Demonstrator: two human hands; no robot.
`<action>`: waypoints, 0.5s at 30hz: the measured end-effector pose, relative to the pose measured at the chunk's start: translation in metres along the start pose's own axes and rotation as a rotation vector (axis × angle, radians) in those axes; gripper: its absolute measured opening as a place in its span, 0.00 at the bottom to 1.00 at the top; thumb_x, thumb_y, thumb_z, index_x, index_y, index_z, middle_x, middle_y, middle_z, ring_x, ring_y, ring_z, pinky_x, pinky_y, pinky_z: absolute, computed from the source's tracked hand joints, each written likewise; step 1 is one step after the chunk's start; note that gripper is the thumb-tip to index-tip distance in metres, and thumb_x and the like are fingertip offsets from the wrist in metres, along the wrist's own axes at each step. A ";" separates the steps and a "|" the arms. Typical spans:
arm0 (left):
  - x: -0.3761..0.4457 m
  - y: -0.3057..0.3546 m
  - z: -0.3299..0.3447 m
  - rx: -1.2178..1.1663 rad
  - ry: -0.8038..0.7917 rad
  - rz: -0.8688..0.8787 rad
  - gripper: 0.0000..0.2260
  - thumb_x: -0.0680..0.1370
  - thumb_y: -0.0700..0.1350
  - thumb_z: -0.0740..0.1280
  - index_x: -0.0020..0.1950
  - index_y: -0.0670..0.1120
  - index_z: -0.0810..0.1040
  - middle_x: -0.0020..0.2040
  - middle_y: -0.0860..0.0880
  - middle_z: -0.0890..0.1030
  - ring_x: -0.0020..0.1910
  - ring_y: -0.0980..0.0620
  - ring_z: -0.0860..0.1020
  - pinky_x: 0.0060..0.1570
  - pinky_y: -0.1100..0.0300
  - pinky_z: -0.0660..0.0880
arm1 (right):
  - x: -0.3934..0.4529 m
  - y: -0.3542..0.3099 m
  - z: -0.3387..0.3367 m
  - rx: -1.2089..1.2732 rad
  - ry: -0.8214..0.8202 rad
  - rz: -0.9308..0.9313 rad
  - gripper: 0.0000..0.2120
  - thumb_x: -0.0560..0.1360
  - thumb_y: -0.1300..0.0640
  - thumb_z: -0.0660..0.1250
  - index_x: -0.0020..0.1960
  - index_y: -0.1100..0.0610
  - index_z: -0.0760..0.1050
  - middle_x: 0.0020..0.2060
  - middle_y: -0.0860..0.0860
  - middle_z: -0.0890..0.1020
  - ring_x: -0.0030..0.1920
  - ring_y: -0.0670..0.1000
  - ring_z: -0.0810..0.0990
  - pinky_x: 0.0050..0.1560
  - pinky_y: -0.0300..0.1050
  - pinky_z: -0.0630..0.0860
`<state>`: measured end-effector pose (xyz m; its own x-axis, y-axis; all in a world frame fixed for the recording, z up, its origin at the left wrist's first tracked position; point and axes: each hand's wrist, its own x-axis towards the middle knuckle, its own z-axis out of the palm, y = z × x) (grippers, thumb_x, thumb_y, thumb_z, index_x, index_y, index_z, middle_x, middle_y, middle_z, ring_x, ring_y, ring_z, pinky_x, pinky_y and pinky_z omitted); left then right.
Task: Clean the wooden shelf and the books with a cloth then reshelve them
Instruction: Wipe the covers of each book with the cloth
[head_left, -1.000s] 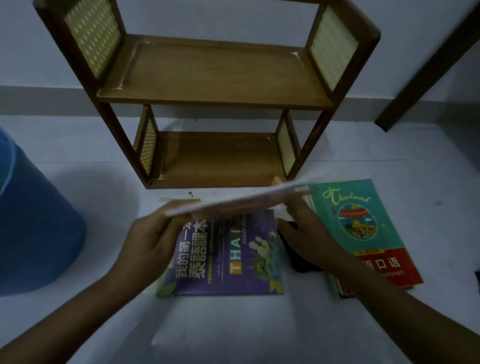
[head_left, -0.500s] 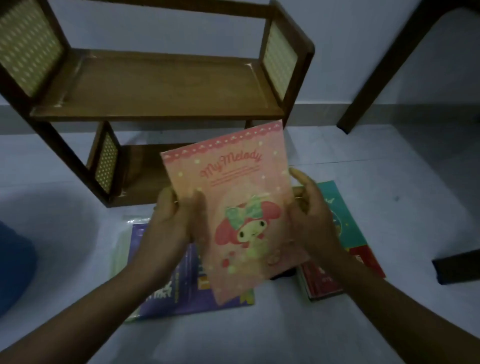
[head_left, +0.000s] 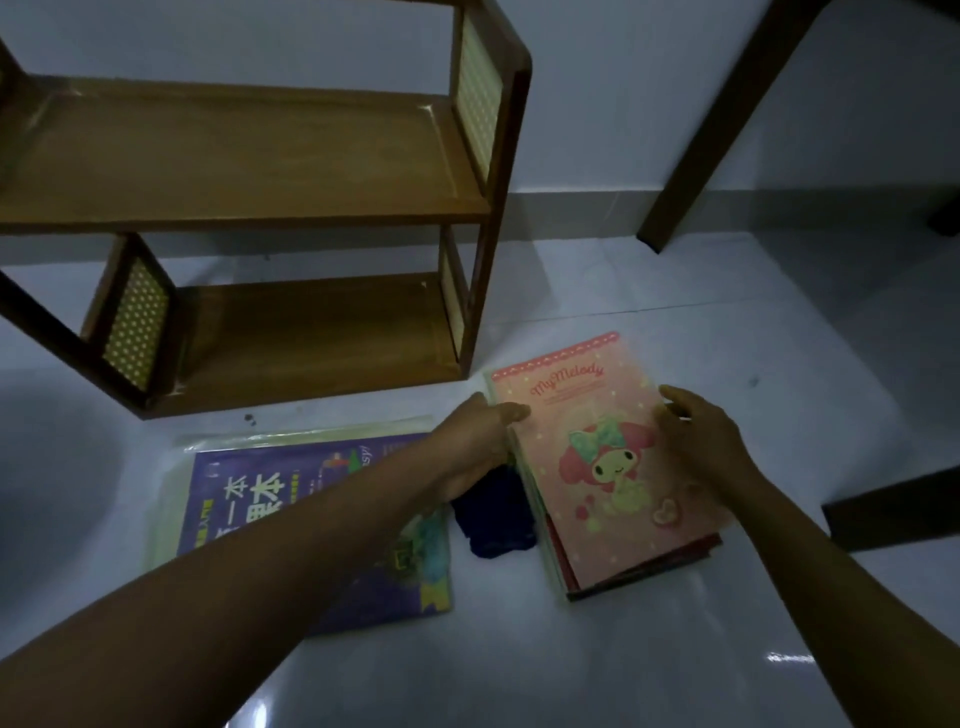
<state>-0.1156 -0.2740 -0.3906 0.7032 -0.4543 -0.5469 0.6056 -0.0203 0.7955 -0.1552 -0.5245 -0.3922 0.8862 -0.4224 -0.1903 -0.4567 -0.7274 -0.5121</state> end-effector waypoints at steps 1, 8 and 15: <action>-0.004 -0.003 -0.009 0.050 0.050 0.032 0.15 0.80 0.41 0.62 0.67 0.43 0.70 0.54 0.48 0.81 0.52 0.48 0.80 0.49 0.58 0.79 | -0.001 -0.002 0.005 -0.052 0.010 -0.014 0.19 0.79 0.56 0.61 0.69 0.58 0.71 0.64 0.62 0.75 0.62 0.61 0.75 0.60 0.53 0.71; -0.071 -0.030 -0.139 0.856 0.297 0.165 0.43 0.76 0.49 0.69 0.78 0.45 0.42 0.78 0.47 0.54 0.69 0.46 0.69 0.58 0.64 0.69 | -0.071 -0.062 0.083 -0.136 -0.358 -0.519 0.30 0.79 0.45 0.60 0.77 0.53 0.55 0.77 0.52 0.54 0.77 0.52 0.51 0.74 0.49 0.53; -0.123 -0.089 -0.232 1.615 -0.011 -0.144 0.66 0.55 0.82 0.57 0.74 0.43 0.28 0.71 0.48 0.26 0.75 0.47 0.31 0.73 0.41 0.42 | -0.073 -0.070 0.139 -0.191 -0.291 -0.426 0.25 0.68 0.54 0.60 0.64 0.60 0.69 0.57 0.61 0.75 0.56 0.62 0.75 0.54 0.52 0.72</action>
<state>-0.1694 -0.0101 -0.4550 0.6717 -0.3719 -0.6407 -0.3440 -0.9225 0.1749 -0.1767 -0.3676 -0.4589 0.9684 0.0782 -0.2368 -0.0347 -0.8980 -0.4385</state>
